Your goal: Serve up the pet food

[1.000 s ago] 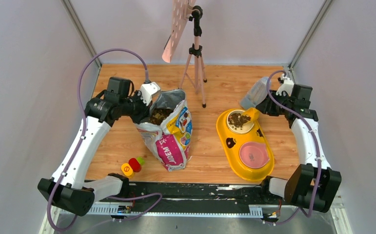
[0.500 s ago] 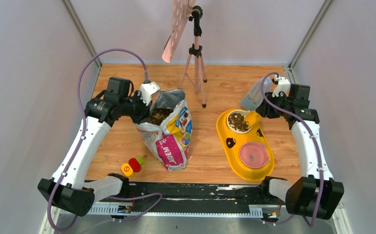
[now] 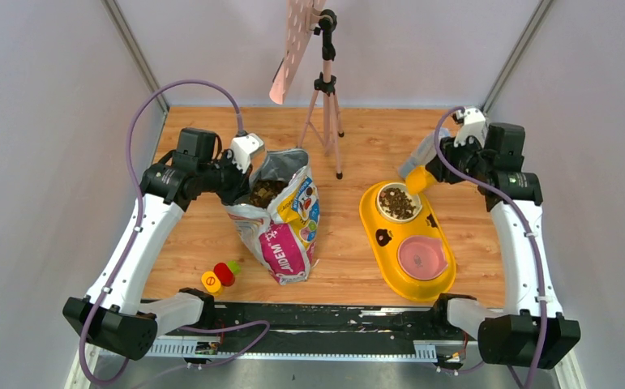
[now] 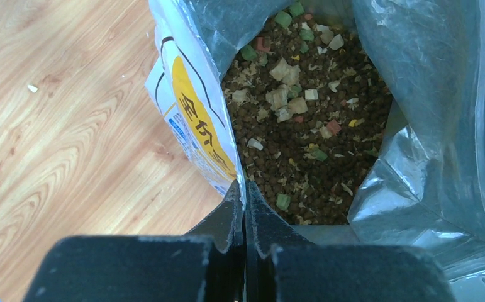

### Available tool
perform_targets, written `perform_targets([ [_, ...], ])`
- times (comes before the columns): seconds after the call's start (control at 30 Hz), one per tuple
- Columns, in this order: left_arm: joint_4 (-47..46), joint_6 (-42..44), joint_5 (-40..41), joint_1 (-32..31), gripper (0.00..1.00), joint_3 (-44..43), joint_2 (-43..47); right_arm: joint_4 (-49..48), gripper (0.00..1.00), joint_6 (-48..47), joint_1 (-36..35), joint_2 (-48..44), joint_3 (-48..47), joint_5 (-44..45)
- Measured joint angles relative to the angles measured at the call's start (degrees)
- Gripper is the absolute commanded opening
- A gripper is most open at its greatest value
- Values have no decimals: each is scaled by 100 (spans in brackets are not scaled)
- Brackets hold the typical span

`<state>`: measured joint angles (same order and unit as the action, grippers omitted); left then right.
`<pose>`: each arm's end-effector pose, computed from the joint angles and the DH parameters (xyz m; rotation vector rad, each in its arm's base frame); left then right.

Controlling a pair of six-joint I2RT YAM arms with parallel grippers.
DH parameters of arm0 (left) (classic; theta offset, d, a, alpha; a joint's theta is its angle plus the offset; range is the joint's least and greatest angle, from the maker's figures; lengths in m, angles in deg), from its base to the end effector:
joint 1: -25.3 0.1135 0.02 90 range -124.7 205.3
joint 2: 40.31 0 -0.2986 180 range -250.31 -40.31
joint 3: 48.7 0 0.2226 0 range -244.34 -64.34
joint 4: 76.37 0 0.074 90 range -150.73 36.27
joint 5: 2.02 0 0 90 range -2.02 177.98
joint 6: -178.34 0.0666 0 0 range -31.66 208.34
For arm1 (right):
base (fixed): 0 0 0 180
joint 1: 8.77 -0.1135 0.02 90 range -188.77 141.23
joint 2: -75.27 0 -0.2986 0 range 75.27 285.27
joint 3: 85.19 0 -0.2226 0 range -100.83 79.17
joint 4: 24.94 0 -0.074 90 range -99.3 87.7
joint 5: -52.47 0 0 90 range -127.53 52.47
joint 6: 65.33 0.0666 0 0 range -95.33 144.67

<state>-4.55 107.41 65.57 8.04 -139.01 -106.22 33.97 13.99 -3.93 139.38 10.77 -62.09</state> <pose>0.1764 -0.0814 0.3782 0.9078 2.1831 -0.4524 0.2051 0.0104 0.3734 -0.3383 2.1730 0.3308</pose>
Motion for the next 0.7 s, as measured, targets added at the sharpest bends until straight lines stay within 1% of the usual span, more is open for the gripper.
perform_targets([
  [0.13, -50, -297, 46, 4, 0, 0, 0, 105, 0, 72, -273, 133, -1019, -343],
  [0.23, -105, -651, 11, 11, 0, 0, -7, -22, 0, 201, -638, 297, -1941, -706],
  [0.4, -260, -1294, -46, 17, 0, 0, -72, -225, 0, 841, -1351, 737, -3270, -1386],
  [0.53, -415, -1893, -46, 17, 0, -55, -175, -306, 0, 1150, -1998, 1237, -3921, -1709],
  [0.7, -505, -2658, -184, 15, 0, -452, -638, -332, 0, 1423, -2778, 1899, -4238, -1843],
])
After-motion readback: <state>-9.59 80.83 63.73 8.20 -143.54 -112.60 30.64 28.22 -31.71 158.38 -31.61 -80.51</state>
